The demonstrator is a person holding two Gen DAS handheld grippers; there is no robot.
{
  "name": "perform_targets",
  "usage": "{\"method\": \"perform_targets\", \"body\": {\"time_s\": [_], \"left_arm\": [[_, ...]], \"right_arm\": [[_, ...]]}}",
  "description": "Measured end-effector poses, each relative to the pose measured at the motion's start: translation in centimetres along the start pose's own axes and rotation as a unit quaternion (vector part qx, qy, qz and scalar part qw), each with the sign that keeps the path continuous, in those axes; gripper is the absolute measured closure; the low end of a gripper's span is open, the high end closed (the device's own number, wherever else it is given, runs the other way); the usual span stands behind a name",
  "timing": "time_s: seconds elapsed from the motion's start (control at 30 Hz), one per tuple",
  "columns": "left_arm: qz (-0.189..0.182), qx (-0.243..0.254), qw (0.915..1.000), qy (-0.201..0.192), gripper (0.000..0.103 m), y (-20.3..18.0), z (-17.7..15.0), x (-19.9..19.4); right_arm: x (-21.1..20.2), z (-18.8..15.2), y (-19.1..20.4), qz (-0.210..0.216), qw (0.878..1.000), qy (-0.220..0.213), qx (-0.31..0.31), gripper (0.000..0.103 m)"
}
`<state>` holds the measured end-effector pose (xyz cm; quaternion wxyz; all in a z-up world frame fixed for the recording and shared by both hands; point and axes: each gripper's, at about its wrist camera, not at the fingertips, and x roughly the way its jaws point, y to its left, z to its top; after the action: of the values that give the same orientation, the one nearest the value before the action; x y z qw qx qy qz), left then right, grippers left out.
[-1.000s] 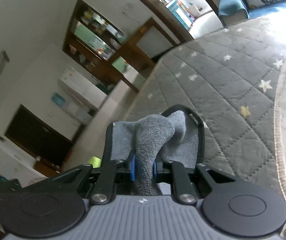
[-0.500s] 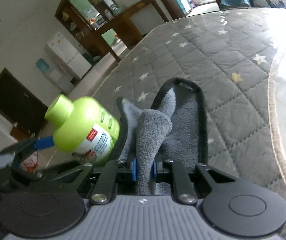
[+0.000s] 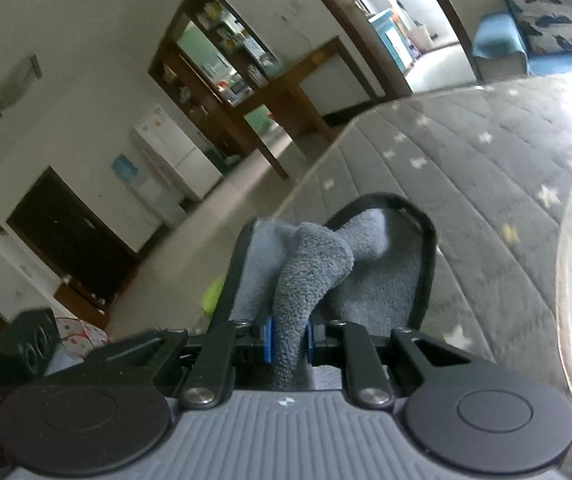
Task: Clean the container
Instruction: 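Wipe the towel over the green bottle's cap with the right gripper, then rub the towel around the bottle's shoulder with the right gripper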
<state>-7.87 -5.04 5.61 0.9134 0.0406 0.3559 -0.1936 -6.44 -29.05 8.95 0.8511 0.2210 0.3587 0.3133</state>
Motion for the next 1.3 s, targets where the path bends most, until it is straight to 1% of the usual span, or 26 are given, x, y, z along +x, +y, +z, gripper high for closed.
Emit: {"method": "perform_targets", "body": {"time_s": [0.1,0.13,0.2,0.27,0.33,0.4,0.47,0.6,0.7,0.87,0.93,1.0,1.17,1.23,1.3], "left_arm": [[-0.002,0.008,1.0000,0.002,0.026,-0.3,0.0,0.1],[-0.002,0.012,0.9999,0.002,0.030,-0.4,0.0,0.2],[0.000,0.015,0.9999,0.004,0.032,-0.5,0.1,0.4],[-0.002,0.014,0.9999,0.007,0.032,-0.5,0.0,0.5],[-0.003,0.017,0.9998,0.006,0.032,-0.6,0.0,0.5],[-0.004,0.018,0.9998,0.006,0.032,-0.6,0.0,0.6],[-0.004,0.016,0.9998,0.007,0.032,-0.5,0.1,0.6],[-0.004,0.013,0.9999,0.008,0.032,-0.5,0.2,0.5],[-0.005,0.012,0.9999,0.006,0.032,-0.6,0.2,0.4],[-0.010,0.010,0.9999,-0.002,0.031,-0.6,0.5,-0.1],[-0.011,0.009,0.9999,-0.005,0.031,-0.6,0.7,-0.2],[-0.014,0.008,0.9998,-0.008,0.031,-0.6,0.8,-0.2],[-0.017,0.007,0.9998,-0.009,0.031,-0.7,1.0,-0.1],[-0.019,0.007,0.9998,-0.008,0.030,-0.5,1.0,-0.1],[-0.022,0.008,0.9997,-0.008,0.030,-0.4,1.0,-0.1]], "right_arm": [[0.8,0.5,-0.3,0.006,1.000,0.003,-0.001,0.088],[1.2,0.6,-0.4,0.012,1.000,0.002,0.003,0.088],[1.8,1.0,-0.9,0.024,0.999,0.000,0.021,0.088],[2.3,1.2,-1.4,0.026,0.999,-0.004,0.039,0.088],[2.7,1.2,-2.1,0.020,0.999,-0.006,0.048,0.088],[3.1,1.1,-2.8,0.011,0.998,0.004,0.056,0.088],[4.1,0.9,-2.9,-0.002,0.999,0.018,0.048,0.088],[6.4,0.2,-3.2,-0.044,0.998,0.048,0.021,0.088],[7.2,-0.2,-3.8,-0.056,0.997,0.050,0.029,0.088],[7.0,0.7,-4.4,-0.041,0.997,0.021,0.055,0.088],[6.9,1.2,-4.4,-0.019,0.998,0.014,0.066,0.088],[7.0,1.6,-4.3,-0.007,0.997,0.011,0.071,0.088],[9.1,1.6,-5.0,-0.006,0.996,0.048,0.070,0.086],[9.2,1.1,-5.3,0.000,0.996,0.056,0.076,0.086],[9.2,0.5,-5.3,-0.003,0.995,0.059,0.075,0.087]]}}
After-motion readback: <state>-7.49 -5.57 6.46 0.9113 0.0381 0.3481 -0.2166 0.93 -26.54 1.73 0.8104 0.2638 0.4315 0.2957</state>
